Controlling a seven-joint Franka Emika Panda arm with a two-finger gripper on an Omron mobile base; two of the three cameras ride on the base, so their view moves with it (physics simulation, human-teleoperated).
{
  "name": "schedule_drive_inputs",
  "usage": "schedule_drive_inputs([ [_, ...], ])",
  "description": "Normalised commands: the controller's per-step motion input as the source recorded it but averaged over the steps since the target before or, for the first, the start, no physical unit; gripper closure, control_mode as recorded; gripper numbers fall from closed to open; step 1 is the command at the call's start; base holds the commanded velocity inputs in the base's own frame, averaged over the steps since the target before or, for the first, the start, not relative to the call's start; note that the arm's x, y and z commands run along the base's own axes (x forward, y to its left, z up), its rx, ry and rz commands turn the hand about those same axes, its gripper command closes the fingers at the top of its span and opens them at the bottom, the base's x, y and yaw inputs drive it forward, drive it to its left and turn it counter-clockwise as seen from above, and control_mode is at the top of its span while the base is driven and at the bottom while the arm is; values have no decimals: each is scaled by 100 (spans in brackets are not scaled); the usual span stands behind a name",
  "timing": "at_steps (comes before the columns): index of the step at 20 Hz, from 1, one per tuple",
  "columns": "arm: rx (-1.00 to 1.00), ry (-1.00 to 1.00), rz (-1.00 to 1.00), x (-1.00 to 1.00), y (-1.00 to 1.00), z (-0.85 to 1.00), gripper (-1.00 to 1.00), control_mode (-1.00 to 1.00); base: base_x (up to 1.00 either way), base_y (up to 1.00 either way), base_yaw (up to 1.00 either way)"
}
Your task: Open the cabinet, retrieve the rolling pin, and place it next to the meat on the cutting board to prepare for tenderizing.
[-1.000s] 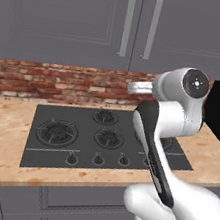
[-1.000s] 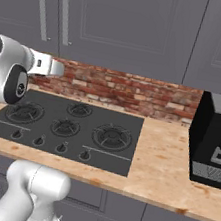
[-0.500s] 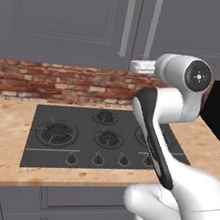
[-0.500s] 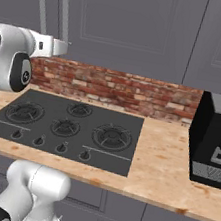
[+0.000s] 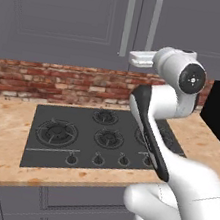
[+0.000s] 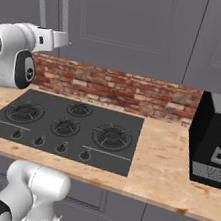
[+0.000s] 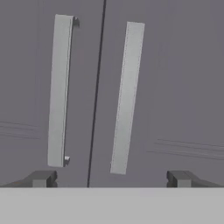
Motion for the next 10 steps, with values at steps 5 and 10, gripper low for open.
schedule_drive_inputs([
  [5,0,0,0,16,0,0,-100,-100,0,0,0],
  [10,0,0,0,5,0,0,-100,-100,0,0,0],
])
